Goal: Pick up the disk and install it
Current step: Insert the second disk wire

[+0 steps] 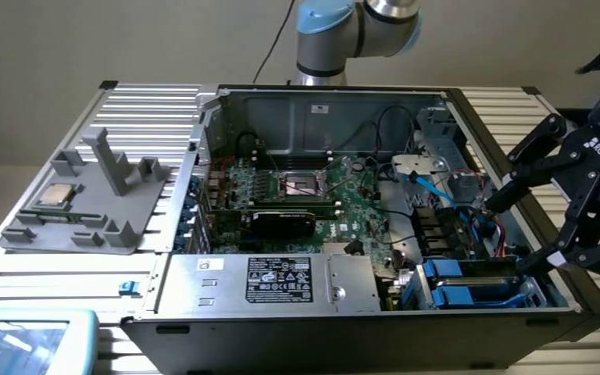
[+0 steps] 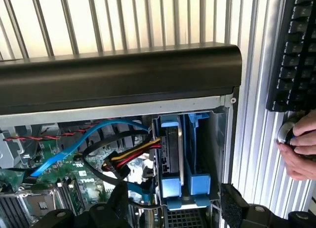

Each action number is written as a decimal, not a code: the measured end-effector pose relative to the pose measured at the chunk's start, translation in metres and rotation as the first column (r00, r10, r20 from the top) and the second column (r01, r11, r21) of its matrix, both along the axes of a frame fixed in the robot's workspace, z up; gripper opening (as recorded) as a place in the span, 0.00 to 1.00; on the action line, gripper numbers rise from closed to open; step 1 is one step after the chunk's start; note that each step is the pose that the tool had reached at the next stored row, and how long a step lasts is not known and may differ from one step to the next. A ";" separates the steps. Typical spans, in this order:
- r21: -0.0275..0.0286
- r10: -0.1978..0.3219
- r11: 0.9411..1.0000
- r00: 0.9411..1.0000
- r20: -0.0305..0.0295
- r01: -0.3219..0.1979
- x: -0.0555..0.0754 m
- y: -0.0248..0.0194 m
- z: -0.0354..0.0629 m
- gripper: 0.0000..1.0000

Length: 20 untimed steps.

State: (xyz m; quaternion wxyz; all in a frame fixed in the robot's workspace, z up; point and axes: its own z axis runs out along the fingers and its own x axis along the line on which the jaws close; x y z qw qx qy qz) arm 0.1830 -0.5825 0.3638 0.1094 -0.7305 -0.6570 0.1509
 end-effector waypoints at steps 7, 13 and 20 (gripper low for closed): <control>-0.042 0.001 0.999 0.998 0.059 0.001 -0.009 0.0017 0.0022 0.84; -0.058 0.002 0.998 0.997 0.078 0.002 -0.012 0.0041 0.0119 0.84; -0.061 0.005 0.998 0.988 0.156 0.004 -0.013 0.0079 0.0160 0.84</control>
